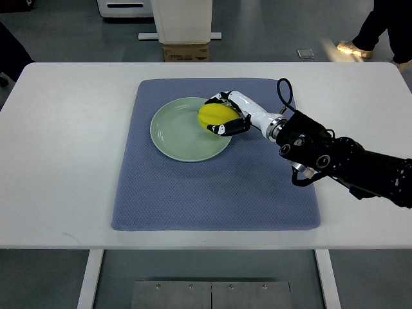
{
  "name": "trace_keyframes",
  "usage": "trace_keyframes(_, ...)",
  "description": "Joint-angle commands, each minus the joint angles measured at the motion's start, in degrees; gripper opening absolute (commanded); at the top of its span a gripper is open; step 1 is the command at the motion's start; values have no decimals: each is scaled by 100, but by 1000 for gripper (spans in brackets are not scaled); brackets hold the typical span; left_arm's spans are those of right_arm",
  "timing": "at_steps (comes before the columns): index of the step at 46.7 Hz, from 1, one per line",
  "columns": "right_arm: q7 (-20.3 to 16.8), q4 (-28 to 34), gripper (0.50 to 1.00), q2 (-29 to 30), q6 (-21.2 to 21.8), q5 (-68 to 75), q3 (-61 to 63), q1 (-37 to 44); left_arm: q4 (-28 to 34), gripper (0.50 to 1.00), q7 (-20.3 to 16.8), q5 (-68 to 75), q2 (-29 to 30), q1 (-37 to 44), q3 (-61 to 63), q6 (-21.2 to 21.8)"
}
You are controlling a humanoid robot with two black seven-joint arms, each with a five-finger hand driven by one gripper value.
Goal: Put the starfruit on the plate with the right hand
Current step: 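Open the right hand to release the starfruit onto the plate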
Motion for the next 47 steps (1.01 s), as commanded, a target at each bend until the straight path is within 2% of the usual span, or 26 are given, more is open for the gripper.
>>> trace_keyframes(1,9,14,571,0,-2,-1,0,25,-8,1000,0,-5,0,0,0,0)
trace_keyframes(4,18,23,614,0,-11,-1,0,52,1,1000,-8,-5,0,0,0,0)
trace_keyframes(7,18,23,700,0,-11,-9,113,61,1,1000,0,4,0,0,0,0)
trace_keyframes(12,36,23,997,0,-11,-9,474,43,-8,1000,0,4,0,0,0,0)
trace_keyframes(42,10,14,1000,0,-2,-9,782,140,1,1000,0,-5,0,0,0,0)
trace_keyframes(47,18,14,1000,-193,-19,-9,913,61,1,1000,0,4,0,0,0,0)
